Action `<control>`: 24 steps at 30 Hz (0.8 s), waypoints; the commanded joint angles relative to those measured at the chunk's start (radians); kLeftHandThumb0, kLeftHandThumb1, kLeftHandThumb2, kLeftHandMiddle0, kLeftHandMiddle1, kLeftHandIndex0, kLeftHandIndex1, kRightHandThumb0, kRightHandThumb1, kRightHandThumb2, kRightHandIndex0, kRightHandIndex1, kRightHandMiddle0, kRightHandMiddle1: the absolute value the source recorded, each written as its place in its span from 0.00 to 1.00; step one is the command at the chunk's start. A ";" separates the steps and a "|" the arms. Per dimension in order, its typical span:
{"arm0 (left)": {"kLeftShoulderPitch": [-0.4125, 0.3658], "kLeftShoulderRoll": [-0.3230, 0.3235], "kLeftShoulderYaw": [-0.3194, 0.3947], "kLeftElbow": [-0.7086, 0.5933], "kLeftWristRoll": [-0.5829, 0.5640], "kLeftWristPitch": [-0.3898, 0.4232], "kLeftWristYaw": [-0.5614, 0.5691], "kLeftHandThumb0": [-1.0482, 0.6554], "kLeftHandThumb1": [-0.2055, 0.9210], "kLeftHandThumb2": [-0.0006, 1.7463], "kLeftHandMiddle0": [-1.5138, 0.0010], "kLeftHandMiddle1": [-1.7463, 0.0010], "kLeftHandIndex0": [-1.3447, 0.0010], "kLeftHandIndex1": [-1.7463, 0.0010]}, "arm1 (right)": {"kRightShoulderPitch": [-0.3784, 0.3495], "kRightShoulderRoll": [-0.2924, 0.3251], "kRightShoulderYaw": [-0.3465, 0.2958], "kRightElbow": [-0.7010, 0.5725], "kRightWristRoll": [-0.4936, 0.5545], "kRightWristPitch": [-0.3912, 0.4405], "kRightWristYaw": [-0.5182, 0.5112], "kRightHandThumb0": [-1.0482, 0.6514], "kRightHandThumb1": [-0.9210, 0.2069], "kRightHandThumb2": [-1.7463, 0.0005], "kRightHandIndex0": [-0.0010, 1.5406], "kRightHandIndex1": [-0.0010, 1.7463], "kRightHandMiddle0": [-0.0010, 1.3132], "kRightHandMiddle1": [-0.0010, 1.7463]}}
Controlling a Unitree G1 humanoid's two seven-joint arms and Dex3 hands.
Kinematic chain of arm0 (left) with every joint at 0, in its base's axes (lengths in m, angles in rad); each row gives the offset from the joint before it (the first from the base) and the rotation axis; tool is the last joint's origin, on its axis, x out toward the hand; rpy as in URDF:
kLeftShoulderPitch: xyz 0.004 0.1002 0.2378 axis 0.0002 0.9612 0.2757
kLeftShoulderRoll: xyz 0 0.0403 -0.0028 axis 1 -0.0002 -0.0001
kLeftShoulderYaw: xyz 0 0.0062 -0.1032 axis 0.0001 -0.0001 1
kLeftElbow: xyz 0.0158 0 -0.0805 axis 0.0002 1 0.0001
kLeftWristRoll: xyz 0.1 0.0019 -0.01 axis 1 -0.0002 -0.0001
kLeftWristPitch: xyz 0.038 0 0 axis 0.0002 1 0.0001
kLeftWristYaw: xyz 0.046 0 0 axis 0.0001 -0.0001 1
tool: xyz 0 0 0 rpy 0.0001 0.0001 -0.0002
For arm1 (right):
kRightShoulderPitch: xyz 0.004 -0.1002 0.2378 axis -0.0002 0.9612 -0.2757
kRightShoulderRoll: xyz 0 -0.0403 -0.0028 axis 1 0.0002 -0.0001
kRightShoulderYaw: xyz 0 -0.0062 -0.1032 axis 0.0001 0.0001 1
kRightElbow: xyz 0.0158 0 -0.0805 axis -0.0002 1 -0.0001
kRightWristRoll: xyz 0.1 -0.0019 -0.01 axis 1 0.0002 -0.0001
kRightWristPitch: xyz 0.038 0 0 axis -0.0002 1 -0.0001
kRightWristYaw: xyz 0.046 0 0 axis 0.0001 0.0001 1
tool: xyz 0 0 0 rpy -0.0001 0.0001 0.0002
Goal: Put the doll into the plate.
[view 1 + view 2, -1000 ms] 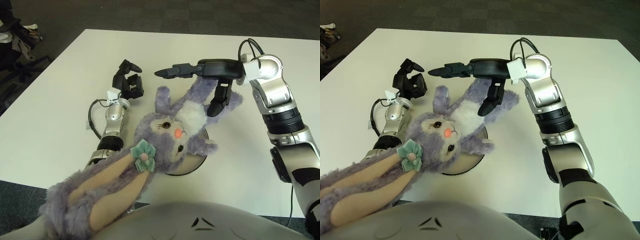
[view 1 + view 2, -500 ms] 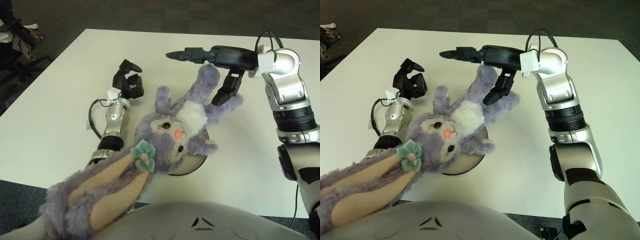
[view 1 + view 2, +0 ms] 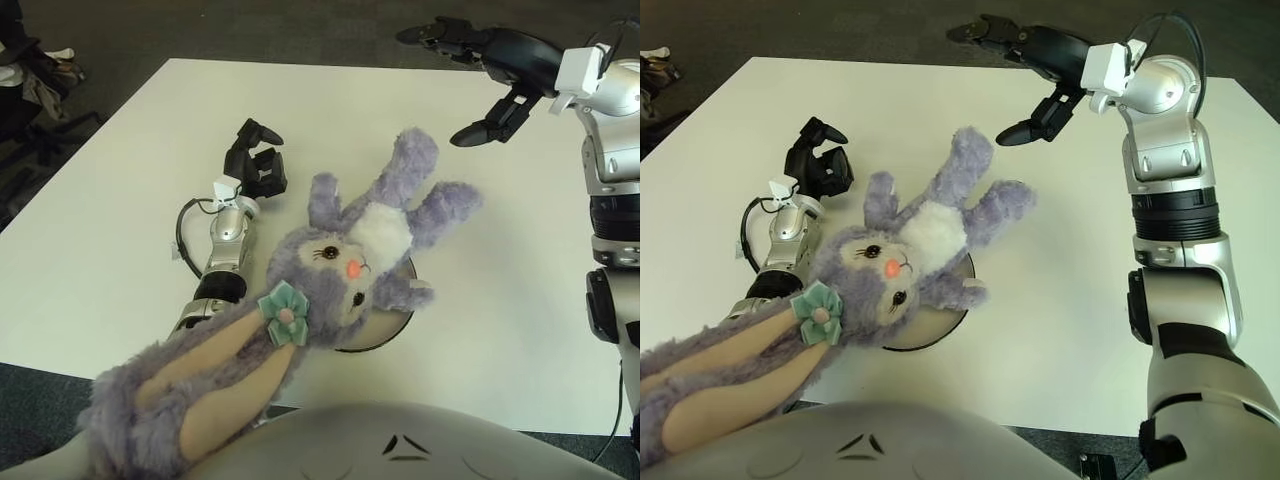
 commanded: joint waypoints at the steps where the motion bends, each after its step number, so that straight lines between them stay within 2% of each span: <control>1: 0.106 -0.023 -0.011 0.074 0.017 -0.009 0.004 0.36 0.59 0.65 0.25 0.00 0.63 0.00 | -0.006 0.006 0.010 0.005 -0.007 -0.008 -0.010 0.19 0.56 0.48 0.00 0.00 0.00 0.18; 24: 0.111 -0.009 0.019 0.077 -0.037 -0.002 -0.055 0.36 0.61 0.63 0.30 0.00 0.64 0.00 | -0.002 0.024 0.031 -0.024 -0.020 0.014 -0.032 0.19 0.55 0.49 0.00 0.00 0.00 0.18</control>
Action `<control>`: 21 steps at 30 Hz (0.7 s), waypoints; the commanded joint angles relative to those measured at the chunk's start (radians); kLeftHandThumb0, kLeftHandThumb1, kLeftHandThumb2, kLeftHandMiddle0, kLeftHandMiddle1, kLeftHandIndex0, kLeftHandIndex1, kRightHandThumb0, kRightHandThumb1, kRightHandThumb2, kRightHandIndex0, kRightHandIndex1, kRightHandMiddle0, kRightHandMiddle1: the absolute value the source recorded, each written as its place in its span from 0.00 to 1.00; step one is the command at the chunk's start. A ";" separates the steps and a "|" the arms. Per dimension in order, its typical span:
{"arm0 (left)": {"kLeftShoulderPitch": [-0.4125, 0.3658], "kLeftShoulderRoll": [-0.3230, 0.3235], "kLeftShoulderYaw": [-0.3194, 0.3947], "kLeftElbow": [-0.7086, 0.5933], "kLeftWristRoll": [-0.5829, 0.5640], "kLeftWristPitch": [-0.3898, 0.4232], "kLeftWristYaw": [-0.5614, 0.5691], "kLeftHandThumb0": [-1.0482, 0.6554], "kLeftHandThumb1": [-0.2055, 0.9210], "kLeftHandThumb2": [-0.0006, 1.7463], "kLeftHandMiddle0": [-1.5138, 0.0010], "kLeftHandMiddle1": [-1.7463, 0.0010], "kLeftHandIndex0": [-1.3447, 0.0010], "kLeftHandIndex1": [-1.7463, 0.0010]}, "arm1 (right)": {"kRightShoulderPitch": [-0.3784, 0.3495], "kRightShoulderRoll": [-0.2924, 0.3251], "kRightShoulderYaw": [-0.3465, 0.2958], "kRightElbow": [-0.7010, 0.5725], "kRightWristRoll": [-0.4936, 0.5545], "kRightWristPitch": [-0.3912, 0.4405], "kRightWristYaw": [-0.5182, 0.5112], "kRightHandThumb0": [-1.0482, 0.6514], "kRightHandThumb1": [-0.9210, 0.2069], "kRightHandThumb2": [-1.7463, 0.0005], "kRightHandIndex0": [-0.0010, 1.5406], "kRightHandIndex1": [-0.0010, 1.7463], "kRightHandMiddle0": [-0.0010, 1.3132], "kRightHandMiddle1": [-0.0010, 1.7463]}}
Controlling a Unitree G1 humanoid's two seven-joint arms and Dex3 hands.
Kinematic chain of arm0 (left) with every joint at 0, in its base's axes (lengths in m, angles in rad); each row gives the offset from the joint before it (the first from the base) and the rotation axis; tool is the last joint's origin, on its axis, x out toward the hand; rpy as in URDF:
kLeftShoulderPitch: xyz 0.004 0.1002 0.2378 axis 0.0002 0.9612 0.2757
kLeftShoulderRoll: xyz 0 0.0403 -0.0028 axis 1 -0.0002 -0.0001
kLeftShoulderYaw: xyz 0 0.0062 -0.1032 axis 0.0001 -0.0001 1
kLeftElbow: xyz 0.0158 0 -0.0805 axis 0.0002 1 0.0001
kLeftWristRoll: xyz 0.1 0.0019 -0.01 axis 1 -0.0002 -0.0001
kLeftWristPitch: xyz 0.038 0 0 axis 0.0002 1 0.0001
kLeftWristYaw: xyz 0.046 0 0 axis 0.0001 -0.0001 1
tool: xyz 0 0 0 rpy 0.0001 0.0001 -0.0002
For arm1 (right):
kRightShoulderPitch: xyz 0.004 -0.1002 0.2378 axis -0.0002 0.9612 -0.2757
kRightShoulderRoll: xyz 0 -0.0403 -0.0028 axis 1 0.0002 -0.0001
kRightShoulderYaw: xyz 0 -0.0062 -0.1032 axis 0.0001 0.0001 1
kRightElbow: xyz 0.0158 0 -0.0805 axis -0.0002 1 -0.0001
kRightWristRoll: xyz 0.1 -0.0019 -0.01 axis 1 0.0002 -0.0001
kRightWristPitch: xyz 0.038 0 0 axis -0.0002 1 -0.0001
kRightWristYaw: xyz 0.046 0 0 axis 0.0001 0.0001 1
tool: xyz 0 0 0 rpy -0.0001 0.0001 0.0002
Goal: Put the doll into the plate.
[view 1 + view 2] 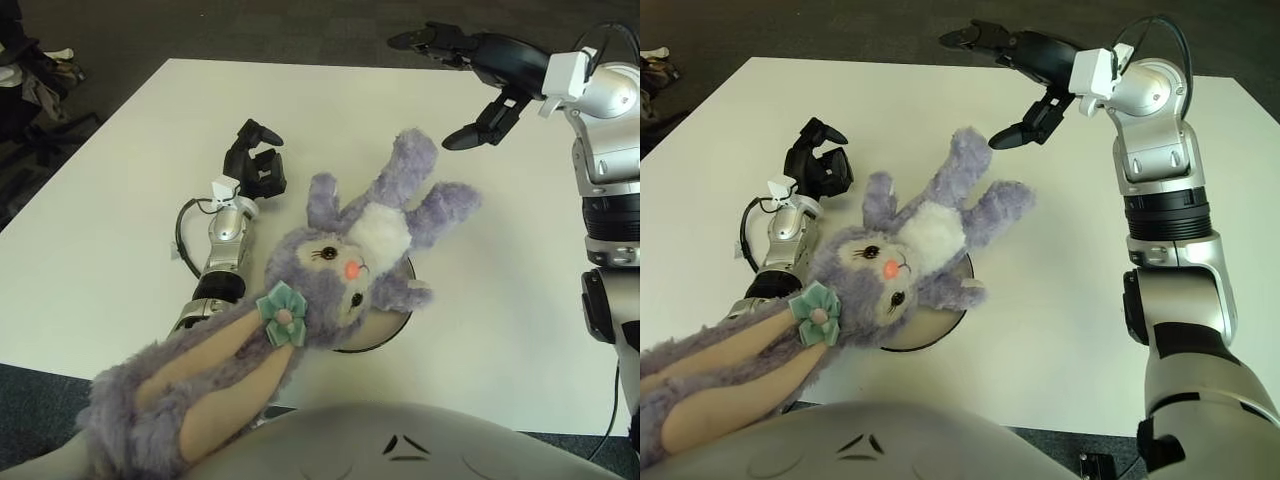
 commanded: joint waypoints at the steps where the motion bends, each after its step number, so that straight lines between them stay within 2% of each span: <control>1: 0.109 -0.017 0.009 0.075 -0.014 -0.003 -0.019 0.36 0.61 0.64 0.30 0.00 0.64 0.00 | -0.002 0.005 0.007 -0.016 -0.011 0.008 -0.015 0.19 0.55 0.49 0.00 0.00 0.00 0.18; 3: 0.109 -0.015 0.013 0.078 -0.016 -0.005 -0.024 0.36 0.61 0.64 0.29 0.00 0.64 0.00 | -0.001 0.008 0.009 -0.019 -0.013 0.010 -0.017 0.19 0.55 0.49 0.00 0.00 0.00 0.18; 4: 0.109 -0.014 0.015 0.081 -0.017 -0.007 -0.027 0.36 0.61 0.64 0.29 0.00 0.64 0.00 | 0.129 0.085 -0.130 0.032 0.018 -0.034 -0.212 0.19 0.55 0.49 0.00 0.00 0.00 0.18; 5: 0.109 -0.013 0.018 0.084 -0.017 -0.007 -0.029 0.36 0.61 0.64 0.29 0.00 0.64 0.00 | 0.215 0.150 -0.226 0.071 0.036 -0.047 -0.368 0.23 0.49 0.51 0.06 0.12 0.08 0.31; 6: 0.108 -0.011 0.020 0.087 -0.018 -0.007 -0.030 0.36 0.60 0.64 0.29 0.00 0.64 0.00 | 0.271 0.195 -0.288 0.097 0.047 -0.055 -0.474 0.29 0.38 0.55 0.14 0.36 0.19 0.52; 7: 0.107 -0.008 0.021 0.088 -0.017 -0.005 -0.032 0.36 0.60 0.64 0.29 0.00 0.64 0.00 | 0.287 0.222 -0.313 0.128 0.053 -0.057 -0.533 0.33 0.32 0.58 0.19 0.51 0.26 0.64; 10: 0.107 -0.002 0.023 0.086 -0.018 0.003 -0.035 0.36 0.60 0.64 0.30 0.00 0.64 0.00 | 0.275 0.240 -0.295 0.124 0.052 -0.035 -0.554 0.52 0.36 0.50 0.36 0.74 0.29 0.79; 12: 0.108 0.001 0.024 0.084 -0.019 0.005 -0.038 0.36 0.60 0.64 0.30 0.00 0.63 0.00 | 0.272 0.244 -0.292 0.142 0.059 -0.041 -0.559 0.56 0.38 0.47 0.40 0.80 0.30 0.83; 13: 0.109 0.002 0.024 0.083 -0.021 0.006 -0.040 0.36 0.60 0.64 0.30 0.00 0.63 0.00 | 0.267 0.245 -0.292 0.164 0.063 -0.051 -0.559 0.58 0.40 0.45 0.38 0.83 0.34 0.85; 16: 0.110 0.010 0.028 0.080 -0.029 0.009 -0.054 0.36 0.60 0.64 0.30 0.00 0.64 0.00 | 0.293 0.260 -0.293 0.135 0.057 -0.050 -0.589 0.60 0.42 0.42 0.39 0.86 0.37 0.87; 18: 0.111 0.012 0.031 0.078 -0.034 0.010 -0.064 0.36 0.60 0.64 0.29 0.00 0.64 0.00 | 0.326 0.274 -0.292 0.139 0.035 -0.095 -0.631 0.61 0.47 0.37 0.44 0.87 0.35 0.89; 21: 0.111 0.016 0.035 0.077 -0.040 0.012 -0.077 0.36 0.60 0.65 0.27 0.00 0.63 0.00 | 0.363 0.286 -0.283 0.174 -0.002 -0.184 -0.690 0.61 0.50 0.34 0.45 0.88 0.34 0.91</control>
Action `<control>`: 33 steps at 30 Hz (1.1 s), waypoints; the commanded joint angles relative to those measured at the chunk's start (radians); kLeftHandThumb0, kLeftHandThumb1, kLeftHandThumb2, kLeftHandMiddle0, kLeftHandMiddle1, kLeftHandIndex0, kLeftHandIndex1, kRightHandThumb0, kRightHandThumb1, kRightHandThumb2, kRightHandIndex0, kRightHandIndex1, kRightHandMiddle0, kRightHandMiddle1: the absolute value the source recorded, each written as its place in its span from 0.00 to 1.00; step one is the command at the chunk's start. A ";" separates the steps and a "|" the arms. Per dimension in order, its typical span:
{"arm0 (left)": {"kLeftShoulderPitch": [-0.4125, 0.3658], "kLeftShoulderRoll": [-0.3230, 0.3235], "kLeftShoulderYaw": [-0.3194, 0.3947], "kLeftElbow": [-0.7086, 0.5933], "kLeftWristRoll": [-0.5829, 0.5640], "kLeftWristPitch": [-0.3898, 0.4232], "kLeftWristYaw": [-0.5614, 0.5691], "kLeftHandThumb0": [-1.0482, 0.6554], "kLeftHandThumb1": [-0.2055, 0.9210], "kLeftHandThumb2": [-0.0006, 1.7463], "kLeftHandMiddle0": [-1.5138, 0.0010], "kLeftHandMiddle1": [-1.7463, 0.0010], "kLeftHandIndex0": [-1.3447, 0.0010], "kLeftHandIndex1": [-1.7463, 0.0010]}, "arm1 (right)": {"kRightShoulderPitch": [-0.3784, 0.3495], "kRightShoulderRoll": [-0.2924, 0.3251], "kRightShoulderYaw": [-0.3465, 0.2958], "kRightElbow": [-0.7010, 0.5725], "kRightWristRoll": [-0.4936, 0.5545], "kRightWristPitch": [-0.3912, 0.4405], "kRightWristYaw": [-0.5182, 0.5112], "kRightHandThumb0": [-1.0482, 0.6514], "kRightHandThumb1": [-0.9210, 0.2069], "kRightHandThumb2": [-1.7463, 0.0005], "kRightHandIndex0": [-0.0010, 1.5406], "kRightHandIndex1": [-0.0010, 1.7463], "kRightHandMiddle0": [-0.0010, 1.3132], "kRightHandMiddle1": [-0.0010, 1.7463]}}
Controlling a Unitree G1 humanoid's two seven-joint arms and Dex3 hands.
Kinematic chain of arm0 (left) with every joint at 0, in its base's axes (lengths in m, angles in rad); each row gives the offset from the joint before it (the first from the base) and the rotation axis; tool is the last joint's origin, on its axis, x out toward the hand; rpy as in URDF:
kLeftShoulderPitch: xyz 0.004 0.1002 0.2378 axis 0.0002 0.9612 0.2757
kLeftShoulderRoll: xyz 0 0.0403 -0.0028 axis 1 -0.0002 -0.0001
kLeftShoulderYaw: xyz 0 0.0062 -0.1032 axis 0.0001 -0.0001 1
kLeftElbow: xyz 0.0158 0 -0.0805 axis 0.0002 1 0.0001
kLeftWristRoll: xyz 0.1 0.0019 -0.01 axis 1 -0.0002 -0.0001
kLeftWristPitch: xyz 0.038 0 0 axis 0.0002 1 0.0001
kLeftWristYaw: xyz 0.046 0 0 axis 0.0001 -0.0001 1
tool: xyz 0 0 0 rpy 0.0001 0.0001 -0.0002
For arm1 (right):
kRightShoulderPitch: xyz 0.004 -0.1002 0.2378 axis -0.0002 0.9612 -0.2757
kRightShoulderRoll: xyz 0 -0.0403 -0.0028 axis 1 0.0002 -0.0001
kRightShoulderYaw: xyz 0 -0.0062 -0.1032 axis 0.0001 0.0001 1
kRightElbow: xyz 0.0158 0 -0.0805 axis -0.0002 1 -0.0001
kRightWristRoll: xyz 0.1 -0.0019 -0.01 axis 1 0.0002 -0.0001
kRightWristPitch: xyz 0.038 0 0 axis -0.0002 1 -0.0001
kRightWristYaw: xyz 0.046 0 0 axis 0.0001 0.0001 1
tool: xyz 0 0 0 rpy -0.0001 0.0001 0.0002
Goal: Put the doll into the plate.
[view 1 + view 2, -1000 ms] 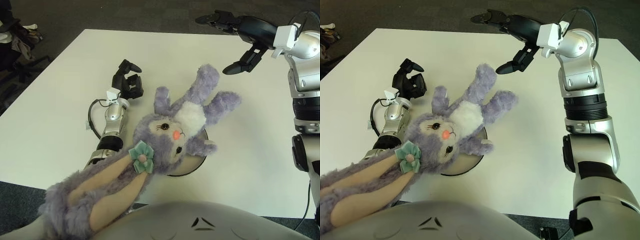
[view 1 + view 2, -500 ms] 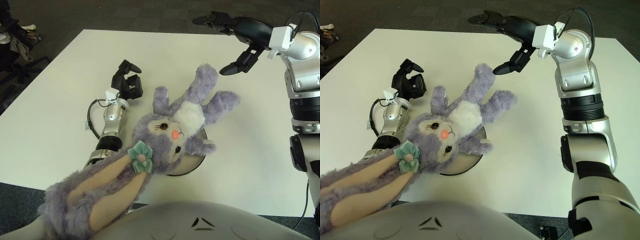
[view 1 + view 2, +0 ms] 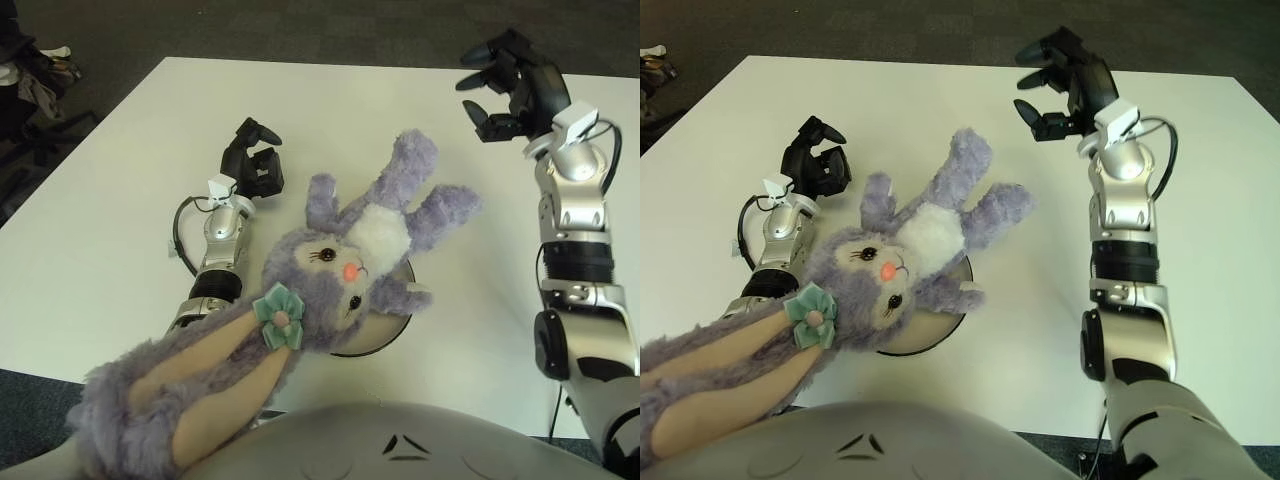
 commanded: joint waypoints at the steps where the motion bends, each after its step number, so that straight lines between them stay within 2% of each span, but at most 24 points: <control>1: 0.113 -0.010 0.015 0.073 -0.022 0.008 -0.023 0.36 0.59 0.65 0.27 0.00 0.63 0.00 | 0.048 0.021 -0.003 0.033 -0.029 -0.101 -0.065 0.61 0.51 0.32 0.45 0.89 0.34 0.93; 6: 0.108 -0.003 0.022 0.082 -0.021 0.003 -0.031 0.36 0.58 0.66 0.26 0.00 0.62 0.00 | 0.061 0.034 0.005 0.125 -0.040 -0.199 -0.108 0.61 0.54 0.29 0.42 0.90 0.35 0.97; 16: 0.101 0.005 0.031 0.100 -0.024 -0.010 -0.043 0.36 0.57 0.67 0.25 0.00 0.62 0.00 | 0.036 0.057 -0.012 0.196 0.082 -0.188 -0.036 0.61 0.63 0.23 0.51 0.83 0.39 1.00; 21: 0.099 0.006 0.035 0.105 -0.025 -0.012 -0.047 0.35 0.56 0.67 0.25 0.00 0.61 0.00 | 0.034 0.080 -0.030 0.253 0.139 -0.229 -0.011 0.61 0.67 0.21 0.55 0.80 0.42 1.00; 25: 0.097 0.007 0.037 0.108 -0.025 -0.013 -0.048 0.35 0.56 0.68 0.25 0.00 0.61 0.00 | 0.040 0.089 -0.035 0.290 0.144 -0.267 -0.018 0.61 0.70 0.19 0.53 0.82 0.45 1.00; 29: 0.095 0.006 0.037 0.111 -0.025 -0.013 -0.049 0.35 0.55 0.68 0.26 0.00 0.60 0.00 | 0.050 0.102 -0.040 0.330 0.142 -0.307 -0.024 0.61 0.74 0.12 0.47 0.95 0.49 1.00; 33: 0.094 0.005 0.038 0.112 -0.028 -0.010 -0.051 0.35 0.55 0.68 0.27 0.00 0.60 0.00 | 0.048 0.115 -0.049 0.356 0.160 -0.324 -0.016 0.61 0.77 0.08 0.46 0.97 0.53 1.00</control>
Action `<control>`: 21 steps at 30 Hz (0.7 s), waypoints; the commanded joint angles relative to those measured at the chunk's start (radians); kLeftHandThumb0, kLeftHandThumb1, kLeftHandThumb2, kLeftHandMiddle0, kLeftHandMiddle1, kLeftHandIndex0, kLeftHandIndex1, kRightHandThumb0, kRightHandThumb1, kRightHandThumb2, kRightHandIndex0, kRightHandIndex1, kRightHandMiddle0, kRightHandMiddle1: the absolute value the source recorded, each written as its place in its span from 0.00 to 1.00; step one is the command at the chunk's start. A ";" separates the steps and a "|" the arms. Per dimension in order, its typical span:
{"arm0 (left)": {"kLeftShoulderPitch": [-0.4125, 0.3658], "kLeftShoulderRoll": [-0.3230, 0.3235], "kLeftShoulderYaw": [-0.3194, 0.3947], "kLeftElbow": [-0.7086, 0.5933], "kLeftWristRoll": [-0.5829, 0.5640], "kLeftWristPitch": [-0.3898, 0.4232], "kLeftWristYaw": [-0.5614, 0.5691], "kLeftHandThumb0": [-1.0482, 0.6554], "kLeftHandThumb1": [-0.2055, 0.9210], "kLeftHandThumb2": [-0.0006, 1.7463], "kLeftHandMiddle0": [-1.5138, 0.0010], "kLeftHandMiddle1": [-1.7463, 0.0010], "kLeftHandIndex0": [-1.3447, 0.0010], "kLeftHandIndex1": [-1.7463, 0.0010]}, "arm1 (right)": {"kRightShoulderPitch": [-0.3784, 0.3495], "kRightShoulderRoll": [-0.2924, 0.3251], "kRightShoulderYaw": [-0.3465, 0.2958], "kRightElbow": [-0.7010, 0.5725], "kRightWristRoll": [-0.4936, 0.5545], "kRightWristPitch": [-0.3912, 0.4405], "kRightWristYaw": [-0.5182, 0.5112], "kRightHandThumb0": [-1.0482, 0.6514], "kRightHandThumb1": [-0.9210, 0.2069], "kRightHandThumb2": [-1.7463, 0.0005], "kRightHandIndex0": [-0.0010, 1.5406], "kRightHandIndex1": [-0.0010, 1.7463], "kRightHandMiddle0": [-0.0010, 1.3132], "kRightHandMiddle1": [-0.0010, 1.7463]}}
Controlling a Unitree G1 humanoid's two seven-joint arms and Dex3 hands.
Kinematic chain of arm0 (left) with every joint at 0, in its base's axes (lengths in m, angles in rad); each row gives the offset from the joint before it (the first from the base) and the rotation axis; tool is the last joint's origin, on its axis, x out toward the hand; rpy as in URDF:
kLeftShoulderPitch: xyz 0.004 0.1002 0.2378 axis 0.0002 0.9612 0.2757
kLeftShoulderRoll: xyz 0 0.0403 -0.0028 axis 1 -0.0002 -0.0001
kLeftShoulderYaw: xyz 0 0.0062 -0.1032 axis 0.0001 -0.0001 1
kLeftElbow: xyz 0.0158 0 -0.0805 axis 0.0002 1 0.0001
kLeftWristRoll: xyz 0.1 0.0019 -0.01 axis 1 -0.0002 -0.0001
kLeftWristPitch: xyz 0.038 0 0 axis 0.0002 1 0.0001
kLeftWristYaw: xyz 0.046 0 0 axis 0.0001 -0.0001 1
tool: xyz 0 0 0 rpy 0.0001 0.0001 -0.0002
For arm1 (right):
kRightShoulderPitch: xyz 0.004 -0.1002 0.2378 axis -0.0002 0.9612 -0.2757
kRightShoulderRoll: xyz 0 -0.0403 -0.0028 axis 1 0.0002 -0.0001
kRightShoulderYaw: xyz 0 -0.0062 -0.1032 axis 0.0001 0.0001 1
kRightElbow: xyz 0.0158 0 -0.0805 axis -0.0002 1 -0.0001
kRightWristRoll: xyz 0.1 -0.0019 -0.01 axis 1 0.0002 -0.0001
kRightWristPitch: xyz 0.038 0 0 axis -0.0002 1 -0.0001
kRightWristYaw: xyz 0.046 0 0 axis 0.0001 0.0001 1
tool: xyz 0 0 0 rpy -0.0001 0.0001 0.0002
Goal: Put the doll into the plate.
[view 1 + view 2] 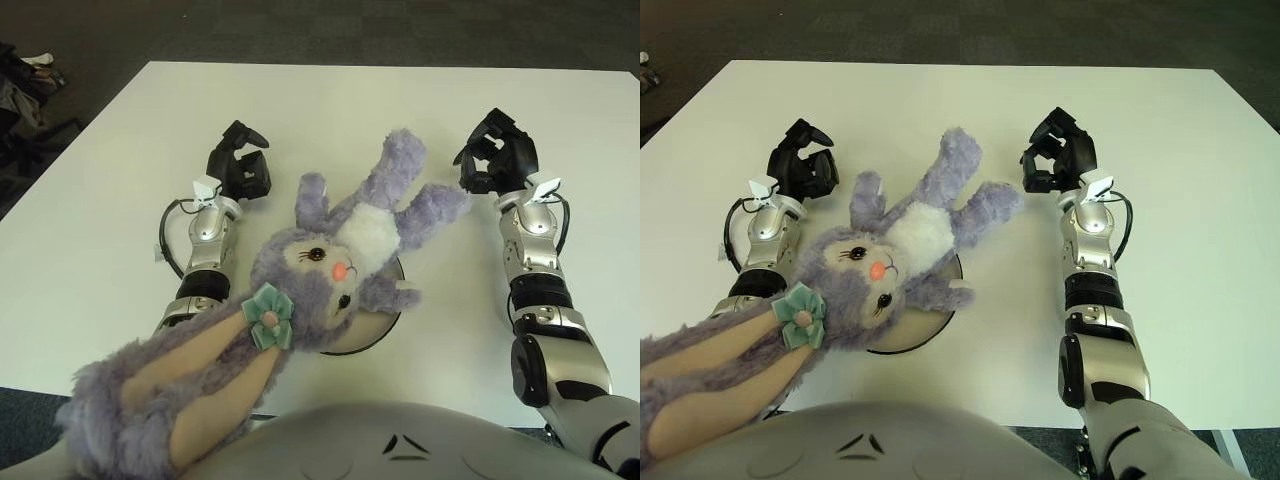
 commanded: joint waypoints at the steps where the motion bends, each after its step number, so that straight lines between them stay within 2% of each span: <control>1: 0.099 -0.029 0.008 0.072 -0.015 -0.006 -0.009 0.35 0.55 0.68 0.27 0.00 0.60 0.00 | 0.000 0.017 -0.020 0.026 0.039 -0.026 0.006 0.61 0.78 0.08 0.47 0.96 0.54 1.00; 6: 0.097 -0.028 0.010 0.069 -0.020 -0.001 -0.018 0.35 0.55 0.68 0.28 0.00 0.61 0.00 | 0.011 0.061 -0.042 0.035 0.101 -0.005 0.019 0.61 0.88 0.04 0.55 0.87 0.61 1.00; 11: 0.098 -0.028 0.010 0.057 -0.026 0.003 -0.032 0.35 0.56 0.68 0.29 0.00 0.61 0.00 | 0.024 0.088 -0.058 0.032 0.116 0.035 -0.016 0.61 0.93 0.02 0.59 0.85 0.65 1.00; 21: 0.101 -0.030 0.010 0.039 -0.026 0.007 -0.036 0.36 0.57 0.67 0.31 0.00 0.62 0.00 | 0.043 0.129 -0.057 0.030 0.112 0.042 -0.054 0.61 0.95 0.00 0.61 0.85 0.65 1.00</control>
